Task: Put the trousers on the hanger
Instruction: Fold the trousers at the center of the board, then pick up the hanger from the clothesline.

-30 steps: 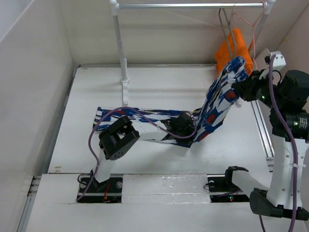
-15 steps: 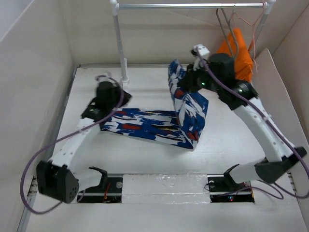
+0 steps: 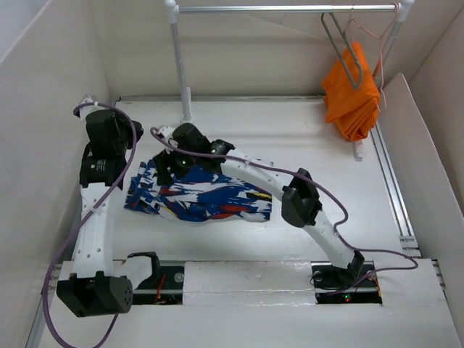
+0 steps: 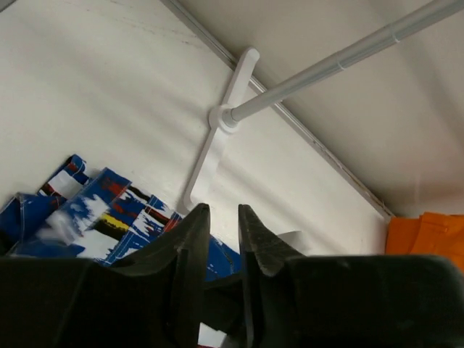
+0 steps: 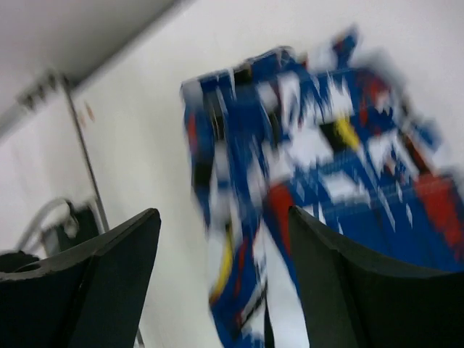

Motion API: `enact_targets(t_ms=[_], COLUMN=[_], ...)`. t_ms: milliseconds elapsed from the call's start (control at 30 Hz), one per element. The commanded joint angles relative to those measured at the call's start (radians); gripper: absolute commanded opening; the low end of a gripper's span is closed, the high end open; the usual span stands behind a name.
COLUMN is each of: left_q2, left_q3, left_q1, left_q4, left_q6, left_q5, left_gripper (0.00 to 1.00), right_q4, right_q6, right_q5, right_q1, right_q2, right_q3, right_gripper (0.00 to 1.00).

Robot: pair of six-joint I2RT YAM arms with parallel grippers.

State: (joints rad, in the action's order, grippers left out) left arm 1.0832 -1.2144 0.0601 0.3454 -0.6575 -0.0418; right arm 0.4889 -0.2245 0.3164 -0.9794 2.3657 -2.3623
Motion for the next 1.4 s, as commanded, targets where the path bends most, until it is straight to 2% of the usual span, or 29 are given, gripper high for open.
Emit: enact_targets(t_ms=[0,33,67,100,167,200,233,267,300,333,467,533,633,767,867,967,1000,1033,1067,1100,1133,1167,1200,1233,1267,1300,1333,1367], left_q2=[-0.034,-0.042,-0.042,-0.04,-0.005,0.018,0.073,0.102,0.127,0.191,0.306,0.352,0.424,0.451,0.406,0.321,0.299,0.25,0.232,0.216,0.204,0.208,0.218,0.248,0.267,0.283,0.34,0.34], left_q3=[0.022,0.054,0.122,0.159,0.264,0.291,0.312,0.344,0.361,0.374,0.412,0.417,0.418,0.408,0.397,0.337,0.316,0.297,0.253,0.225,0.193,0.126,0.083,0.046,-0.018,-0.048,-0.11,-0.111], left_q1=[0.001,0.001,0.001,0.001,0.001,0.001,-0.023,-0.023,-0.034,-0.034,0.006,0.026,0.084,0.104,0.139,0.121,0.101,0.042,0.003,-0.04,-0.087,-0.197,-0.259,-0.319,-0.43,-0.483,-0.606,-0.608], left_q4=[0.023,-0.009,-0.026,-0.049,-0.12,-0.141,-0.175,-0.184,-0.203,-0.236,-0.302,-0.301,-0.278,-0.226,-0.232,-0.224,-0.224,-0.229,-0.233,-0.235,-0.23,-0.224,-0.218,-0.192,-0.186,-0.178,-0.178,-0.178], left_q6=[0.024,0.016,0.015,0.013,0.006,0.007,0.012,0.015,0.021,0.019,-0.007,-0.03,-0.042,-0.067,-0.079,-0.071,-0.065,-0.056,-0.044,-0.021,-0.004,0.013,0.053,0.067,0.081,0.093,0.114,0.114], left_q5=[-0.028,-0.009,0.011,0.078,0.14,0.181,0.19,0.189,0.189,0.2,0.226,0.162,0.148,0.071,0.075,0.111,0.111,0.108,0.106,0.089,0.079,0.066,0.053,0.005,-0.01,-0.026,-0.015,-0.015], left_gripper=[0.21,0.24,0.25,0.26,0.29,0.29,0.29,0.29,0.29,0.29,0.28,0.28,0.27,0.24,0.24,0.24,0.24,0.24,0.2,0.17,0.04,0.01,0.0,0.0,0.0,0.0,0.0,0.0], right_q4=[-0.044,-0.088,-0.136,-0.197,-0.228,-0.233,-0.227,-0.22,-0.205,-0.205,-0.286,-0.308,-0.314,-0.331,-0.271,-0.092,-0.008,0.029,0.06,0.104,0.12,0.131,0.14,0.14,0.143,0.149,0.117,0.117], right_q6=[0.019,0.027,0.03,0.03,0.033,0.046,0.057,0.069,0.085,0.089,0.083,0.096,0.116,0.103,0.129,0.198,0.212,0.247,0.281,0.292,0.316,0.365,0.388,0.404,0.425,0.442,0.476,0.476], right_q5=[0.081,0.066,0.055,0.052,0.056,0.061,0.062,0.053,0.056,0.064,0.061,0.065,0.038,0.02,0.032,0.0,-0.016,-0.034,-0.08,-0.104,-0.115,-0.105,-0.09,-0.074,-0.042,-0.002,0.091,0.092], right_q1=[0.033,0.042,0.063,0.077,0.109,0.137,0.149,0.163,0.195,0.214,0.294,0.335,0.344,0.355,0.355,0.335,0.326,0.326,0.326,0.356,0.379,0.415,0.451,0.538,0.591,0.646,0.798,0.8], right_q2=[-0.133,-0.201,-0.339,-0.405,-0.512,-0.599,-0.635,-0.664,-0.689,-0.732,-0.838,-0.824,-0.801,-0.81,-0.844,-0.922,-0.98,-1.008,-1.029,-1.049,-1.075,-1.08,-1.08,-1.065,-1.045,-1.019,-0.948,-0.947], right_q3=[0.084,0.186,0.296,0.503,0.677,0.824,0.892,0.96,1.021,1.132,1.379,1.431,1.497,1.578,1.556,1.401,1.346,1.225,1.159,1.093,0.952,0.889,0.817,0.751,0.616,0.55,0.402,0.4], right_gripper=[0.77,0.77,0.77,0.73,0.68,0.47,0.31,0.19,0.0,0.0,0.0,0.0,0.0,0.0,0.0,0.0,0.22,0.38,0.52,0.63,0.62,0.54,0.2,0.06,0.0,0.0,0.0,0.0])
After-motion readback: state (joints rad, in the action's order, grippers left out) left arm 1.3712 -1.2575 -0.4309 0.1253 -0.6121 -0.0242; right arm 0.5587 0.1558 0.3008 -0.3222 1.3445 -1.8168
